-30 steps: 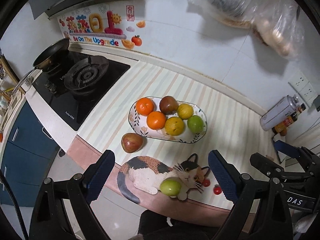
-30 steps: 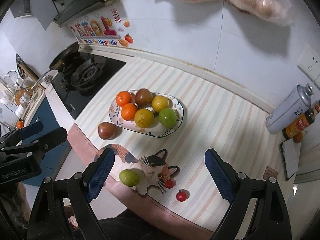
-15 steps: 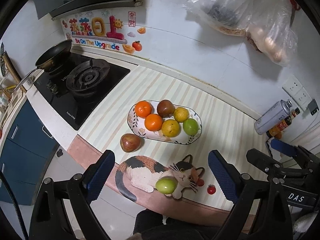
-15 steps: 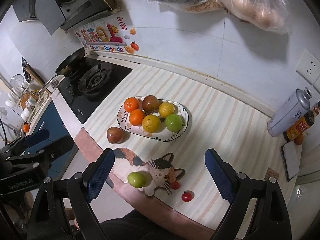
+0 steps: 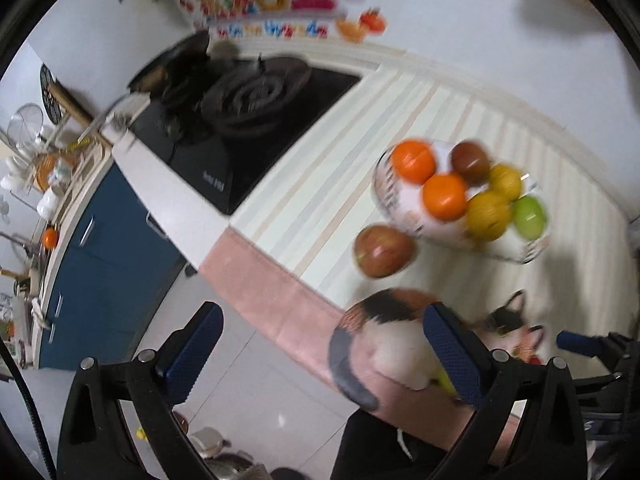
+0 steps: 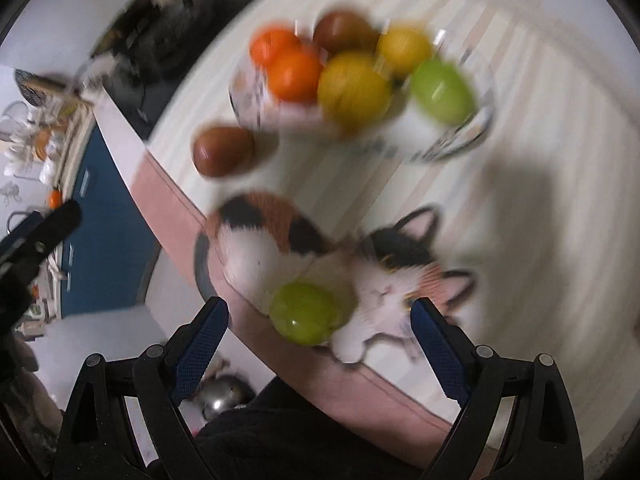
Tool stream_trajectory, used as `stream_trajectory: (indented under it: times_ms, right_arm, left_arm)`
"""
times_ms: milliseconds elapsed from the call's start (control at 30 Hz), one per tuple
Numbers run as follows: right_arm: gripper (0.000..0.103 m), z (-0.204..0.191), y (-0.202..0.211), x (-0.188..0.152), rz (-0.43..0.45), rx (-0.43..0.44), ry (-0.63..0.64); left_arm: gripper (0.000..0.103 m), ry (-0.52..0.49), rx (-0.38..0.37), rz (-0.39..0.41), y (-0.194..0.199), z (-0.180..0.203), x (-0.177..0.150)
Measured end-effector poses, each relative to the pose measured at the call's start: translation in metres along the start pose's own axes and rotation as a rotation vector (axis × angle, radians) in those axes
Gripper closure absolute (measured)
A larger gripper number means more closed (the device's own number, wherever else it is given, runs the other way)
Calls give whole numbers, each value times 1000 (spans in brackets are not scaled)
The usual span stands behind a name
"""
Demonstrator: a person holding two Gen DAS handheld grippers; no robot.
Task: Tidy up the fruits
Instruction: 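Grasp the small green fruit with the right gripper while the left grasps the red apple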
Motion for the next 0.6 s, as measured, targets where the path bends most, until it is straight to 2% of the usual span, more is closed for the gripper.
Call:
stream_trajectory:
  times_ms: [167,233,300,500,600]
  right_arm:
    - [10,-21,-56,-9,-118,-45,42]
    - [20,-26,-69,-13,-149,-53,52]
    - [37,-30,-77,-15,-157,-68,63]
    - [38,-21,-73,-9,-115,-101,40]
    - [38,-7,-69,-5,-106,-107,-4]
  left_arm:
    - [1,12,22,-89,-40,-22,-6]
    - [1,12,31,-109,-52,-26,-3]
    - [1,11,30,-120,-62,-28,4]
    - [1,-4,-29,-162,-98,-19,27]
    - [0,-57,-18,-187,-122,-10,38]
Point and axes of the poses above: each gripper's, at about its wrist camera, not at the fingertips, and y roughly against the way its jaws point, z to its right, x to its top, the point moved 9 cm from there along -y, roughly the way its jaws point, and after that the axes turned 15 degrees about -x, right-handed, at the moved point
